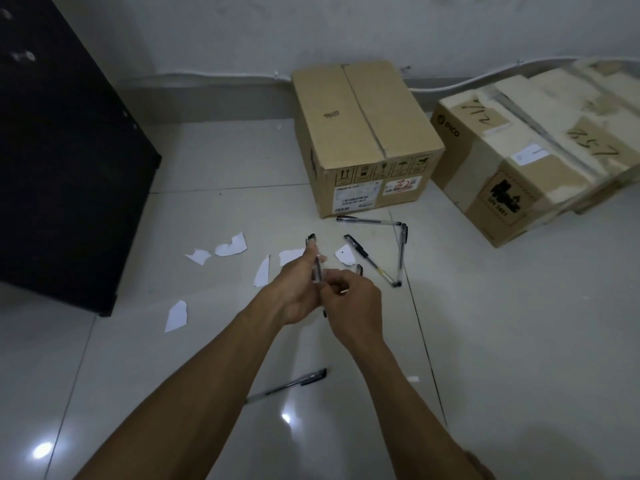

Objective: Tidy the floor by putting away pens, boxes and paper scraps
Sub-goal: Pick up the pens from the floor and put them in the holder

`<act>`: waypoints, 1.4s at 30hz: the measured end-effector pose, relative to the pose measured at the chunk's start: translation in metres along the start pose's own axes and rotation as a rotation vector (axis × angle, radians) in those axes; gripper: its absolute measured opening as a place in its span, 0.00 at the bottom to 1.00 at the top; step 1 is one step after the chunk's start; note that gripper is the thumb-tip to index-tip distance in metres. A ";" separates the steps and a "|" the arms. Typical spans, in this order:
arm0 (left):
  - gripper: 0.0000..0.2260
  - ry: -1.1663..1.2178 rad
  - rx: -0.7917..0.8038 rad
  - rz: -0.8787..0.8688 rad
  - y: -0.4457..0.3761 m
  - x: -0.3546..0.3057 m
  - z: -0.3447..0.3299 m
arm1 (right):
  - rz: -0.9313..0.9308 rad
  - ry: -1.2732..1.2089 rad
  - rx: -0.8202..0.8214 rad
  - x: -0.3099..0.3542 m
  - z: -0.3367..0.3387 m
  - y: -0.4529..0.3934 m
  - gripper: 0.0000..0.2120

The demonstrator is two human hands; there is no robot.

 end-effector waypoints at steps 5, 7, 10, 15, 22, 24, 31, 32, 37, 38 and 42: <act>0.08 -0.057 -0.018 -0.030 0.002 0.000 -0.003 | 0.028 0.057 0.005 -0.001 -0.009 0.005 0.05; 0.04 -0.046 -0.044 -0.043 0.000 0.001 0.001 | 0.024 0.052 0.008 0.000 -0.010 0.005 0.05; 0.04 -0.038 -0.059 -0.076 -0.001 -0.003 0.005 | 0.014 -0.026 0.010 0.001 -0.006 0.005 0.02; 0.06 -0.037 -0.034 -0.103 0.000 -0.007 0.007 | -0.118 -0.073 -0.191 -0.024 0.025 -0.004 0.05; 0.09 -0.051 0.036 0.002 0.005 -0.001 0.004 | -0.362 0.160 -0.179 -0.099 0.032 -0.006 0.07; 0.12 -0.064 0.048 0.015 0.007 0.001 0.003 | -0.364 0.200 -0.125 -0.109 0.025 -0.003 0.09; 0.14 -0.051 0.031 -0.019 0.008 -0.001 0.004 | -0.315 0.361 -0.041 -0.109 0.007 0.003 0.13; 0.14 -0.051 0.035 -0.022 0.008 -0.001 0.004 | -0.305 0.386 -0.037 -0.108 0.007 0.002 0.13; 0.14 -0.052 0.041 -0.036 0.009 -0.003 0.007 | -0.300 0.466 0.002 -0.109 0.006 -0.004 0.11; 0.14 -0.054 0.037 -0.042 0.009 -0.004 0.008 | -0.302 0.463 0.002 -0.108 0.006 -0.004 0.11; 0.15 -0.061 -0.003 -0.050 0.007 -0.005 0.014 | -0.330 0.394 -0.013 -0.110 0.008 -0.003 0.09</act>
Point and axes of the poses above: each hand's wrist, its own y-axis away from the middle knuckle, its own z-axis out of the back of the hand, x = y × z, the point moved 8 cm from there along -y, towards the middle knuckle
